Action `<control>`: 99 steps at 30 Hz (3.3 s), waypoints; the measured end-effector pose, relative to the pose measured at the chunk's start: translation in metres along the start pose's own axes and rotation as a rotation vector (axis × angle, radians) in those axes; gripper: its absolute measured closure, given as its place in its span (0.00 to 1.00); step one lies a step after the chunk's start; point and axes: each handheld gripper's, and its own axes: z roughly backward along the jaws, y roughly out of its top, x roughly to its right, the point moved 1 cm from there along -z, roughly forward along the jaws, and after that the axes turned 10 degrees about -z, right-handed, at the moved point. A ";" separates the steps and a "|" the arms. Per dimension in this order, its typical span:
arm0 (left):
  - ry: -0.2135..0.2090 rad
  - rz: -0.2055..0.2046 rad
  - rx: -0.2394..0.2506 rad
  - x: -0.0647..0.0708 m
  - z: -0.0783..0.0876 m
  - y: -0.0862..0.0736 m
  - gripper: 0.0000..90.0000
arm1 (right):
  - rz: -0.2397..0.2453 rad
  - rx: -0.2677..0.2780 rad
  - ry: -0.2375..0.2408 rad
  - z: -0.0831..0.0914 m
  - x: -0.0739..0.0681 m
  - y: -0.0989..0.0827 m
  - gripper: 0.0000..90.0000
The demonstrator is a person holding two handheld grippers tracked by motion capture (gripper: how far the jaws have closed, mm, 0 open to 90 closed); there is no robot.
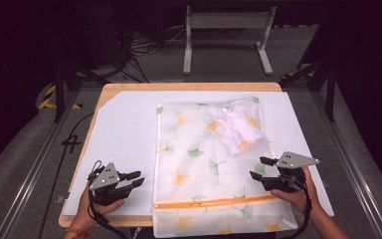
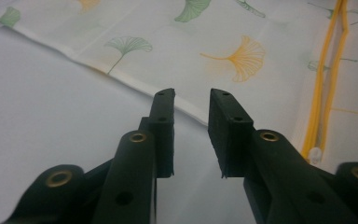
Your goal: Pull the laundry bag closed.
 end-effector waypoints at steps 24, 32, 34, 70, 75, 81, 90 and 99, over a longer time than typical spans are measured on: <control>-0.135 -0.055 -0.026 0.012 -0.032 0.018 1.00 | 0.045 -0.047 0.083 -0.021 -0.033 0.005 0.53; -0.183 -0.083 -0.074 0.015 -0.052 0.022 1.00 | 0.141 -0.085 0.190 -0.048 -0.081 0.021 0.57; -0.184 -0.085 -0.089 0.014 -0.055 0.020 1.00 | 0.170 -0.097 0.229 -0.057 -0.096 0.026 0.59; -0.238 -0.071 -0.203 0.004 -0.069 0.017 1.00 | 0.439 -0.236 0.480 -0.170 -0.233 0.046 0.75; -0.237 -0.075 -0.210 0.005 -0.069 0.018 1.00 | 0.436 -0.259 0.467 -0.180 -0.235 0.046 0.74; -0.237 -0.077 -0.215 0.005 -0.069 0.018 1.00 | 0.425 -0.281 0.468 -0.183 -0.236 0.047 0.85; -0.238 -0.074 -0.209 0.005 -0.069 0.018 1.00 | 0.377 -0.260 0.481 -0.175 -0.228 0.050 0.96; -0.240 -0.078 -0.207 0.005 -0.069 0.018 1.00 | 0.354 -0.226 0.494 -0.167 -0.223 0.054 0.95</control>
